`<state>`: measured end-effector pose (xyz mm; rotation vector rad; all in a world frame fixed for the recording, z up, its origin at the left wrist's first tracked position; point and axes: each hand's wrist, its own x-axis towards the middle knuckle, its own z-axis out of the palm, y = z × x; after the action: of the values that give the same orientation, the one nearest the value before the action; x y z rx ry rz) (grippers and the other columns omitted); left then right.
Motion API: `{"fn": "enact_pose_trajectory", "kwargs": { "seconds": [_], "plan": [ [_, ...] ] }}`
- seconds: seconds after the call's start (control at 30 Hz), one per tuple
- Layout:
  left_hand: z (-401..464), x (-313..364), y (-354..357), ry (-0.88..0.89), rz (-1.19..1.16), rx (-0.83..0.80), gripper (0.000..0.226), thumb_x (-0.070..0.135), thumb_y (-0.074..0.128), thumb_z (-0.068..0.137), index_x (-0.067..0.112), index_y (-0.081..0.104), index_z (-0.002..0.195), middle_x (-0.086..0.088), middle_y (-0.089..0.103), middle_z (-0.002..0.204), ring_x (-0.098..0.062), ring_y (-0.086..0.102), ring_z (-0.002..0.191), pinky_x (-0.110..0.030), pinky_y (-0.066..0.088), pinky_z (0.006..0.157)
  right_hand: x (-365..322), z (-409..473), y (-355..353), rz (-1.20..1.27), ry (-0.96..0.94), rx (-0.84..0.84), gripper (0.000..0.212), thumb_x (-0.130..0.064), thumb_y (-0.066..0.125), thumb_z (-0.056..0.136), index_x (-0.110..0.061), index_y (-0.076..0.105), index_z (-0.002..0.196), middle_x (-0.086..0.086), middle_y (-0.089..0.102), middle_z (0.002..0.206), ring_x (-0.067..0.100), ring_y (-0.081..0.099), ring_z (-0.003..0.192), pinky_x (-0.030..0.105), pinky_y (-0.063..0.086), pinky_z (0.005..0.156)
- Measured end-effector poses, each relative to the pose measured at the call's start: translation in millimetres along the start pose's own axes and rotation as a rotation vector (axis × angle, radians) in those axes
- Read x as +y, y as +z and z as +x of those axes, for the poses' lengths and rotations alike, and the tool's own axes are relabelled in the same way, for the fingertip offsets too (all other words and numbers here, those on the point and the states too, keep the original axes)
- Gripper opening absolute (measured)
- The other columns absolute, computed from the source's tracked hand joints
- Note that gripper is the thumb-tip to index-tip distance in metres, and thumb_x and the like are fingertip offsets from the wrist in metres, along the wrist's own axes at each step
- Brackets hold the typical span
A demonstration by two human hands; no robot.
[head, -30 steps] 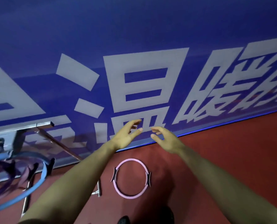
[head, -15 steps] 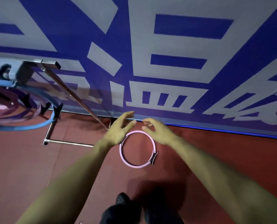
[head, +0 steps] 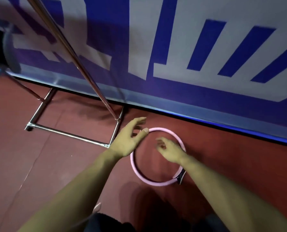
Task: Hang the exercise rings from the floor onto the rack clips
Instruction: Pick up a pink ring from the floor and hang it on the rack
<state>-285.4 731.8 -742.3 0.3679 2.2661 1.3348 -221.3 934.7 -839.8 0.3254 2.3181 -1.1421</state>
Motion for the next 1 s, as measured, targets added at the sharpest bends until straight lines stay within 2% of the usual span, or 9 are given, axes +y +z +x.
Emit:
{"fn": "enact_pose_trajectory", "kwargs": {
  "seconds": [0.07,0.17,0.3,0.5,0.6,0.7,0.83,0.9,1.0],
  "plan": [
    [19,-40,16,0.019,0.021,0.002,0.047,0.037,0.062,0.099,0.027,0.05,0.144,0.015,0.059,0.138,0.002,0.058,0.119,-0.022,0.046,0.101,31,32,34,-0.037,0.012,-0.023,0.041,-0.03,0.062,0.097,-0.016,0.058,0.135,-0.004,0.066,0.128,0.014,0.065,0.116,0.024,0.045,0.103],
    [40,-87,33,0.044,0.038,0.011,0.046,0.037,0.063,0.099,0.028,0.051,0.143,0.017,0.059,0.137,0.003,0.058,0.118,-0.015,0.044,0.097,71,75,80,-0.079,0.006,-0.063,0.039,-0.033,0.064,0.095,-0.017,0.06,0.131,-0.001,0.07,0.122,0.02,0.067,0.11,0.032,0.048,0.102],
    [54,-124,32,0.084,0.09,0.031,0.048,0.037,0.064,0.098,0.027,0.051,0.143,0.015,0.059,0.136,0.003,0.058,0.118,-0.006,0.044,0.09,97,121,138,-0.192,-0.034,-0.195,0.042,-0.04,0.058,0.098,-0.031,0.053,0.138,-0.001,0.068,0.121,0.023,0.065,0.11,0.033,0.049,0.099],
    [49,-147,19,0.129,0.135,0.046,0.053,0.045,0.062,0.095,0.03,0.05,0.144,0.016,0.057,0.138,-0.001,0.058,0.121,-0.024,0.05,0.098,106,148,232,-0.417,-0.085,-0.427,0.045,-0.049,0.046,0.099,-0.038,0.05,0.142,0.017,0.051,0.14,0.036,0.053,0.128,0.038,0.04,0.11],
    [40,-152,14,0.114,0.145,0.057,0.053,0.048,0.062,0.094,0.032,0.051,0.143,0.016,0.058,0.136,-0.003,0.059,0.118,-0.026,0.05,0.097,113,143,254,-0.582,-0.06,-0.509,0.048,-0.052,0.043,0.1,-0.032,0.052,0.143,0.015,0.032,0.151,0.036,0.04,0.139,0.04,0.029,0.118],
    [35,-145,6,0.102,0.134,0.081,0.053,0.048,0.062,0.094,0.029,0.052,0.142,0.015,0.059,0.136,-0.001,0.06,0.117,-0.019,0.049,0.095,112,133,247,-0.579,-0.112,-0.454,0.045,-0.043,0.043,0.104,-0.024,0.055,0.142,0.012,0.031,0.152,0.035,0.045,0.136,0.041,0.034,0.115],
    [30,-114,-1,0.092,0.062,0.094,0.046,0.033,0.064,0.098,0.022,0.053,0.142,0.012,0.059,0.139,0.006,0.058,0.115,-0.003,0.043,0.087,89,113,204,-0.451,-0.128,-0.365,0.03,-0.046,0.049,0.098,-0.024,0.068,0.108,0.006,0.048,0.119,0.032,0.06,0.108,0.036,0.045,0.091],
    [22,-83,-4,0.106,0.051,0.061,0.047,0.035,0.064,0.098,0.023,0.053,0.142,0.014,0.058,0.139,0.005,0.059,0.115,-0.005,0.044,0.088,68,92,170,-0.371,-0.112,-0.305,0.037,-0.056,0.048,0.09,-0.023,0.064,0.092,0.0,0.047,0.102,0.028,0.059,0.096,0.032,0.043,0.083],
    [6,-25,-18,0.13,0.036,0.011,0.048,0.039,0.064,0.098,0.028,0.052,0.143,0.016,0.058,0.138,-0.001,0.06,0.118,-0.016,0.049,0.095,32,58,114,-0.268,-0.069,-0.186,0.058,-0.067,0.038,0.076,-0.019,0.066,0.092,-0.006,0.05,0.091,0.022,0.057,0.084,0.035,0.046,0.079]
  ]
}}
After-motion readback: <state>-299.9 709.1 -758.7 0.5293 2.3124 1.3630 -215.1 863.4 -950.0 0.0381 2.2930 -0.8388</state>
